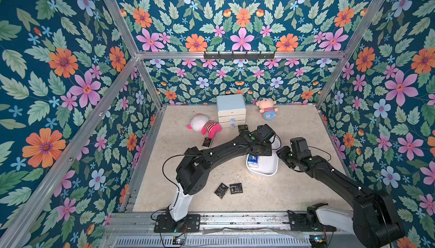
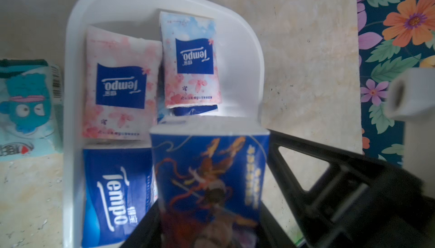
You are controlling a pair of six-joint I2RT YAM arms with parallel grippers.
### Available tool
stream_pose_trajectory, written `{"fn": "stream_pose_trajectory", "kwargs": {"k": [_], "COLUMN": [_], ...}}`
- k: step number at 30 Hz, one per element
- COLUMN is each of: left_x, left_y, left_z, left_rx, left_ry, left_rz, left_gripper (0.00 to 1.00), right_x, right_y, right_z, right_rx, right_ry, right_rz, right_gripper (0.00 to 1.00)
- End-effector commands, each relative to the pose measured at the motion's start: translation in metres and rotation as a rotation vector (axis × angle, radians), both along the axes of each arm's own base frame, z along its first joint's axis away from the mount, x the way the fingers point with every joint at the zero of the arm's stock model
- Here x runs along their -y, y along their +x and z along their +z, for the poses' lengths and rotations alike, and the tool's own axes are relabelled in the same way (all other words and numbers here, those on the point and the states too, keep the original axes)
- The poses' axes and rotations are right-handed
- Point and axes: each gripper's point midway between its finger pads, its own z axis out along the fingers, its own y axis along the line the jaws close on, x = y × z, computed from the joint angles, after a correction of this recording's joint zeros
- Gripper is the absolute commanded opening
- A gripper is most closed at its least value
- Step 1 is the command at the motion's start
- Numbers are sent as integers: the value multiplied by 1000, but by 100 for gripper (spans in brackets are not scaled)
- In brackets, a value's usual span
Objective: Put the pocket tissues into the storage box
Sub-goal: Adjust the storage box at the center of the board, then place the pocket tissues in the storage box.
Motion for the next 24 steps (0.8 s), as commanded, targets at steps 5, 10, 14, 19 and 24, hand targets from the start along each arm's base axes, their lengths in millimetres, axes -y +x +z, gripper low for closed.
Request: {"fn": "stream_pose_trajectory", "kwargs": {"k": [5, 10, 14, 19, 24], "left_x": [-4, -6, 1, 1, 1], "left_y": [-17, -19, -18, -12, -12], "left_z": [-31, -46, -53, -63, -70], "left_rx": [-98, -113, -117, -110, -119], "left_ry": [71, 111, 129, 190, 212], "left_rz": [-40, -53, -73, -78, -81], "left_gripper": [54, 54, 54, 56, 61], "right_x": [34, 39, 38, 38, 38], "right_y": [-12, -19, -22, -22, -19], "right_z": [9, 9, 4, 1, 2], "right_rx": [12, 9, 0, -6, -3], "right_ry": [-62, -70, -62, -64, -66], "right_rz": [-54, -54, -49, -50, -48], "right_gripper": [51, 52, 52, 52, 52]}}
